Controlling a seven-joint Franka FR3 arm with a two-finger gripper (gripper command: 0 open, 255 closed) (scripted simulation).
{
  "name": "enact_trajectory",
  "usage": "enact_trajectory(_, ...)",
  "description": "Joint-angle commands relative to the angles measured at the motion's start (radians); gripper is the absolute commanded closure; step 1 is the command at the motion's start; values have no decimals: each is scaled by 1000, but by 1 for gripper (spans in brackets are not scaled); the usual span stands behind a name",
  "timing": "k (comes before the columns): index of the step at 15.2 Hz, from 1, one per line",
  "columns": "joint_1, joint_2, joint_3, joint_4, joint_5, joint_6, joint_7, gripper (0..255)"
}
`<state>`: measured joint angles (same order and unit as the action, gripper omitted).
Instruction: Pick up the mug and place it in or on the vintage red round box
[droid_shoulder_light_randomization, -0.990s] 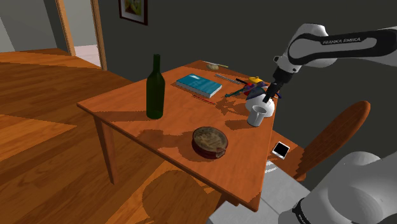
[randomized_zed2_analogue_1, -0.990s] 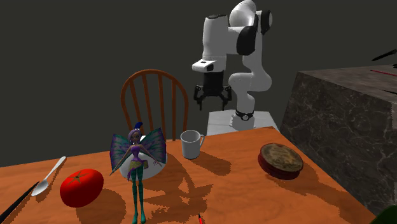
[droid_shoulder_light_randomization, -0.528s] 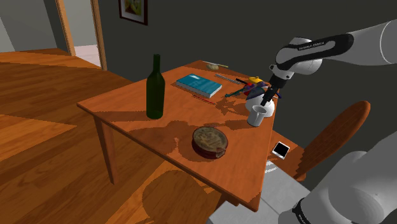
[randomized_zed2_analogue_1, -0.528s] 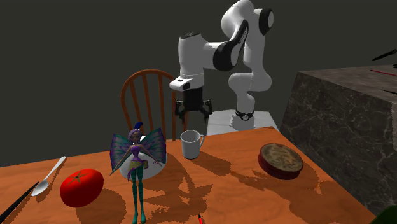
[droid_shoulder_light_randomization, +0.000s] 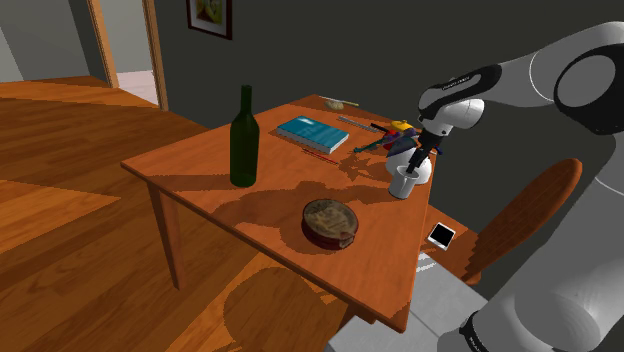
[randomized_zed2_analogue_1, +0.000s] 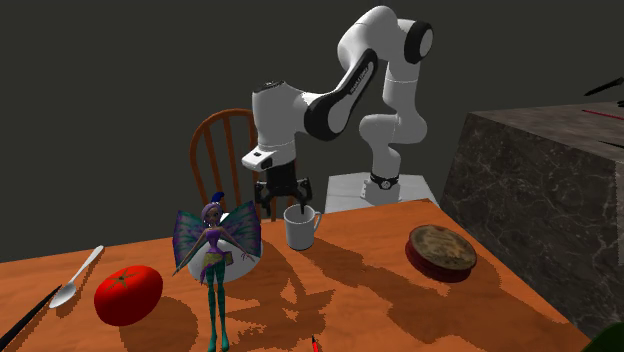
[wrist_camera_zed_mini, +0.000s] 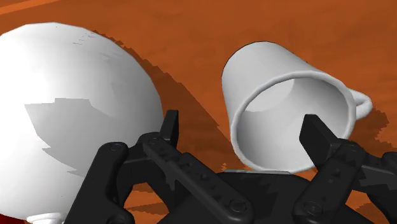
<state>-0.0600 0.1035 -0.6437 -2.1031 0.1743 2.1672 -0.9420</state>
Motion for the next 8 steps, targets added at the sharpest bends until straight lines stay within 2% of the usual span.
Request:
enact_trajectory(1,-4,22,2,-5,19,20,-15,0)
enact_trajectory(8,-7,52,9,-24,47,62,-34,0)
